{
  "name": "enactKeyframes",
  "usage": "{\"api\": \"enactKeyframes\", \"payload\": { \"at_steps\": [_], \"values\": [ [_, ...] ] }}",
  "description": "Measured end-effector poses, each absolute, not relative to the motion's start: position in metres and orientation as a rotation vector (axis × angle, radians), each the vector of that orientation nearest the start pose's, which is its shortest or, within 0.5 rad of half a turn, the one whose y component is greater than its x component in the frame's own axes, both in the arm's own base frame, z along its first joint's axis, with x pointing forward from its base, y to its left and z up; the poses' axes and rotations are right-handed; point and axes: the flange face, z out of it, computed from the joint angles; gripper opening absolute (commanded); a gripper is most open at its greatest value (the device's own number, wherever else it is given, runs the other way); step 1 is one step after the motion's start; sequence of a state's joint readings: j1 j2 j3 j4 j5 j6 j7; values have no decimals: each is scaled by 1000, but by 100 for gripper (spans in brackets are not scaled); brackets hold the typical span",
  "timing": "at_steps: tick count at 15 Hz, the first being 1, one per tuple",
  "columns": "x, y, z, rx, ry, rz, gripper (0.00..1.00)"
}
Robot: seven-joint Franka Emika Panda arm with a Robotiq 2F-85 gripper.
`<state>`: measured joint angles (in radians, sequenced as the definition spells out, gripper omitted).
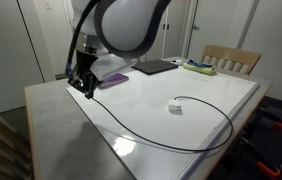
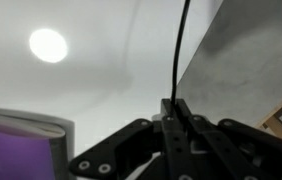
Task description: Form a circle with the charger on the table.
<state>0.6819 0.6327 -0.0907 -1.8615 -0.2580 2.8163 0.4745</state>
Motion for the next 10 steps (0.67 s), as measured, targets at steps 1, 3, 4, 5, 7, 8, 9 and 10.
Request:
{"api": "enactKeyframes", "payload": {
  "at_steps": [1,3,4,5,7,8,9,10],
  "values": [
    [542,386,209,-3013,-603,-593,7],
    [538,388,209,-3005,-625,-608,2],
    [537,389,209,-3003,-629,-608,2],
    [537,389,208,-3003,-627,-607,2],
    [538,388,207,-3016,-610,-606,2],
    [540,385,206,-3034,-574,-613,2],
    [543,380,205,-3058,-522,-621,2],
    [547,374,206,-3087,-452,-631,2]
  ]
}}
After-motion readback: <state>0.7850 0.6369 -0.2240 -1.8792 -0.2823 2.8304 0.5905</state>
